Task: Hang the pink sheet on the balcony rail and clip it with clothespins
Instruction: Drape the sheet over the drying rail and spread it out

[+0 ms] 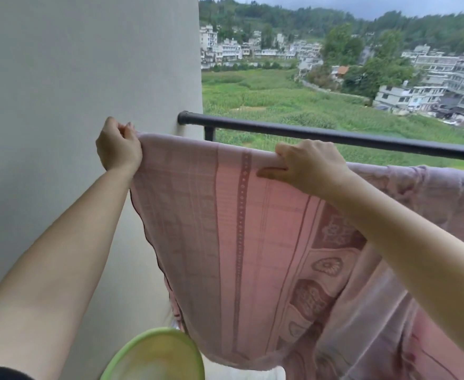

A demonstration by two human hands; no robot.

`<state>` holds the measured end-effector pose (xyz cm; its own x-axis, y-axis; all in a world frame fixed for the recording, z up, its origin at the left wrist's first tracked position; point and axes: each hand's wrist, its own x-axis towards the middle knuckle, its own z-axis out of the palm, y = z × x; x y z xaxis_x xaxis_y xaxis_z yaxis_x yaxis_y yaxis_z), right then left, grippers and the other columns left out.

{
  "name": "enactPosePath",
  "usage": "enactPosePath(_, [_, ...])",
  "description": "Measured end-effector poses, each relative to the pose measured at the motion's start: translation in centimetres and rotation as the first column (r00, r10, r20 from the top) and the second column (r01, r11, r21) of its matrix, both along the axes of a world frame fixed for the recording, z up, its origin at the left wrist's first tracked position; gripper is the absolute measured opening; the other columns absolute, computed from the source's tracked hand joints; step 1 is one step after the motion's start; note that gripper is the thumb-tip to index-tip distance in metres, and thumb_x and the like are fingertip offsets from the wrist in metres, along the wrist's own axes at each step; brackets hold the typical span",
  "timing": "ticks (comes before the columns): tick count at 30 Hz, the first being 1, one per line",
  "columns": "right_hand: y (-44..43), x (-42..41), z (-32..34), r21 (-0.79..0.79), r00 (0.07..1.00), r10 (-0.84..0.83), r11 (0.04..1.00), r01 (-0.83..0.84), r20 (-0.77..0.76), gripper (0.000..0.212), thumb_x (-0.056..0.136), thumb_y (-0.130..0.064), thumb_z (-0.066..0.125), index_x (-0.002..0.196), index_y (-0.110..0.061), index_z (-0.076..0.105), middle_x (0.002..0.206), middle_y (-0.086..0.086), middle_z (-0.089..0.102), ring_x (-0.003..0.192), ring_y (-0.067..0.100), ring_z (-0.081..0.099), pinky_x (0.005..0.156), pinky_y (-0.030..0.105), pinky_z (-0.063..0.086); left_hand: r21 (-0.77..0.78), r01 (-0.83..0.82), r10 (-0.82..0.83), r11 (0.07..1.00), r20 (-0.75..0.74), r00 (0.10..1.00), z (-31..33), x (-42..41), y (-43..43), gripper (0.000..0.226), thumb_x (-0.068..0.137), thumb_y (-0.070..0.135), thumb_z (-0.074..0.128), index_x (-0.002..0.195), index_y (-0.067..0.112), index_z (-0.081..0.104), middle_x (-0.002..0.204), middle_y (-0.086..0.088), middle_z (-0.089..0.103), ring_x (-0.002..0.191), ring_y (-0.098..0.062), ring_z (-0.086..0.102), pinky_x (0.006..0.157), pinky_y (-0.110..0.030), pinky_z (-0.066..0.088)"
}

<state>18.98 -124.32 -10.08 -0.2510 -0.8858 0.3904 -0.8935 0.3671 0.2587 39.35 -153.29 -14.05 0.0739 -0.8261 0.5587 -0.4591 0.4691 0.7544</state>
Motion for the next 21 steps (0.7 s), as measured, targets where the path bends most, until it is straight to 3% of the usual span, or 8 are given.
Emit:
enactPosePath(4, [5.5,-2.9,-1.1,-0.131,0.991,-0.1,0.987,0.088,-0.084,0.061,0.082,-0.079,0.041,0.082,-0.018,0.044,0.065,-0.002,0.053,0.054,0.021,0.048,0.052,0.03,0.035,0.038,-0.039,0.038,0.999,0.015,0.999,0.1,-0.3,0.8,0.025,0.097,0.031,0.049,0.094,0.007,0.055,0.109,-0.02,0.066,0.101,-0.037,0.06,0.078,-0.036,0.043])
enactPosePath(6, [8.3,-3.8,-1.6,-0.188,0.991,-0.103,0.979,0.086,-0.082,0.056,0.085,-0.072,0.048,0.084,-0.016,0.045,0.069,0.001,0.057,0.056,0.023,0.052,0.053,0.032,0.042,0.127,-0.071,0.07,0.989,0.012,0.997,0.5,-0.5,1.6,0.031,0.095,0.036,0.051,0.101,0.007,0.061,0.115,-0.017,0.066,0.107,-0.036,0.06,0.084,-0.037,0.045])
enactPosePath(9, [10.2,-3.8,-2.2,-0.196,0.994,-0.091,0.978,0.076,-0.066,0.047,0.089,-0.061,0.053,0.096,-0.014,0.051,0.086,0.004,0.064,0.073,0.028,0.063,0.07,0.04,0.05,0.228,-0.162,0.153,0.96,0.054,0.987,1.4,-1.2,4.0,0.037,0.097,0.039,0.046,0.115,0.01,0.06,0.13,-0.019,0.056,0.123,-0.037,0.05,0.099,-0.041,0.04])
enactPosePath(11, [10.5,-3.6,-2.4,-0.19,0.991,-0.102,0.978,0.085,-0.081,0.046,0.091,-0.059,0.049,0.105,-0.016,0.053,0.096,0.005,0.065,0.085,0.029,0.064,0.08,0.042,0.048,0.186,-0.181,0.167,0.966,0.089,0.982,2.0,-2.2,6.9,0.043,0.1,0.04,0.037,0.126,0.009,0.051,0.138,-0.021,0.045,0.129,-0.038,0.04,0.105,-0.046,0.031])
enactPosePath(14, [11.3,-3.4,-2.8,-0.189,0.985,-0.143,0.974,0.123,-0.097,0.054,0.091,-0.059,0.045,0.121,-0.016,0.052,0.107,0.009,0.064,0.098,0.031,0.061,0.09,0.046,0.043,-0.054,-0.016,0.025,0.998,0.186,0.982,2.0,-5.2,13.1,0.051,0.099,0.043,0.032,0.132,0.009,0.049,0.141,-0.021,0.043,0.133,-0.037,0.036,0.111,-0.047,0.025])
enactPosePath(16, [12.4,-3.4,-3.1,-0.206,0.985,-0.155,0.969,0.136,-0.079,0.061,0.09,-0.056,0.049,0.134,-0.014,0.048,0.12,0.014,0.06,0.113,0.034,0.055,0.105,0.049,0.035,-0.172,0.149,-0.102,0.974,0.254,0.962,2.0,-7.7,17.9,0.049,0.098,0.041,0.034,0.131,0.01,0.052,0.142,-0.02,0.044,0.134,-0.036,0.035,0.113,-0.048,0.023])
enactPosePath(18, [14.4,-3.8,-3.6,-0.252,0.989,-0.141,0.96,0.123,-0.054,0.062,0.089,-0.048,0.056,0.138,-0.011,0.047,0.128,0.018,0.055,0.123,0.036,0.049,0.112,0.051,0.029,-0.236,0.276,-0.183,0.932,0.352,0.918,2.1,-10.4,22.9,0.049,0.098,0.041,0.031,0.128,0.011,0.055,0.141,-0.018,0.047,0.134,-0.035,0.036,0.113,-0.051,0.024])
enactPosePath(21, [18.2,-5.5,-4.7,-0.353,0.99,-0.134,0.93,0.108,-0.052,0.053,0.09,-0.028,0.063,0.138,-0.011,0.05,0.135,0.019,0.055,0.128,0.038,0.049,0.11,0.053,0.035,-0.209,0.442,-0.289,0.872,0.508,0.811,1.7,-14.1,29.5,0.056,0.097,0.046,0.021,0.133,0.02,0.054,0.146,-0.008,0.046,0.14,-0.028,0.032,0.117,-0.05,0.014])
